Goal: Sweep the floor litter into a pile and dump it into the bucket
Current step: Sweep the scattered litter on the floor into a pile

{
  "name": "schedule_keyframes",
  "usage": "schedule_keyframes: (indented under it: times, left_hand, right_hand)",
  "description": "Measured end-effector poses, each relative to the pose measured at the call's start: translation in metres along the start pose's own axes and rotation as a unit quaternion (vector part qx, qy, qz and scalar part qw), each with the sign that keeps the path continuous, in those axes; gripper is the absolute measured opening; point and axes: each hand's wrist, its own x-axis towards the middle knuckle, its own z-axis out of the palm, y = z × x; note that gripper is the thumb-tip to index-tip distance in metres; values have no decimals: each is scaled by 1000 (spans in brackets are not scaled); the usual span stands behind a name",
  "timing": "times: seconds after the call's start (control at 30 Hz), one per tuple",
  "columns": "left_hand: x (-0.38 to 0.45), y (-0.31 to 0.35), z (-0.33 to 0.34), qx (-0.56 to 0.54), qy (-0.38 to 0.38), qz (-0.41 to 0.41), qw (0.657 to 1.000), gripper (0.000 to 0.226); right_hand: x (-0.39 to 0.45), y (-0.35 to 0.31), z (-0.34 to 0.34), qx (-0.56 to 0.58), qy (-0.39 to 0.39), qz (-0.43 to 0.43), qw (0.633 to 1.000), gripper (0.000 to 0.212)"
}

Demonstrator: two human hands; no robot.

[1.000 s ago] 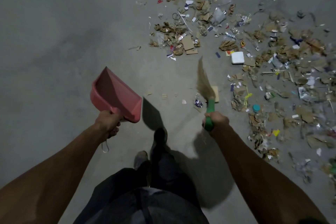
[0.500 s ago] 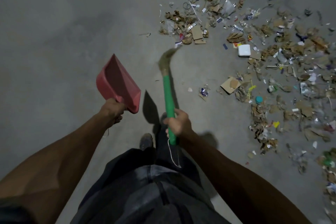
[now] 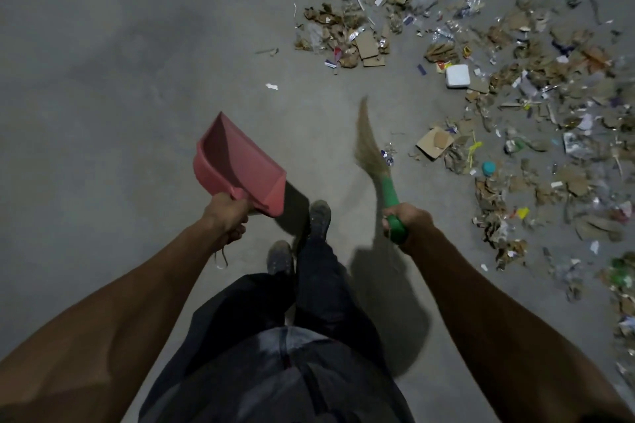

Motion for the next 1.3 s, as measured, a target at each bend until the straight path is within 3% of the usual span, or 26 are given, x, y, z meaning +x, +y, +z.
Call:
schedule_keyframes:
  times: [0.07, 0.17, 0.23, 0.37, 0.53, 0.83, 1.03, 1.17, 1.3]
  left_hand:
    - [-2, 0, 7, 8, -6, 7, 1000, 12]
    - [-8, 2, 19, 29, -9, 16, 999, 11]
    - [-14, 5, 31, 42, -15, 17, 999, 10]
    - [-26, 15, 67, 53, -23, 24, 998, 7]
    - [-30, 28, 136, 86, -18, 29, 996, 7]
    - [-52, 68, 308, 105, -14, -3, 994, 9]
    - [-64, 105, 390, 116, -33, 15, 993, 5]
    - [-69, 123, 419, 108, -49, 39, 992, 5]
    - [-71, 134, 432, 114, -49, 55, 991, 18]
  right_hand:
    - [5, -1, -15, -24, 48, -27, 998, 5]
    - [-10, 21, -27, -102, 86, -126, 983, 22]
    - [-23, 36, -28, -130, 58, -167, 976, 28]
    - [-27, 46, -40, -121, -28, -148, 981, 37]
    - [12, 42, -103, -146, -97, -135, 975, 12]
    - [155, -28, -285, 37, -27, -26, 999, 12]
    - [196, -87, -380, 68, 43, -62, 995, 14]
    - [207, -109, -409, 100, 78, -78, 989, 8]
    - [198, -111, -390, 184, 151, -105, 966, 10]
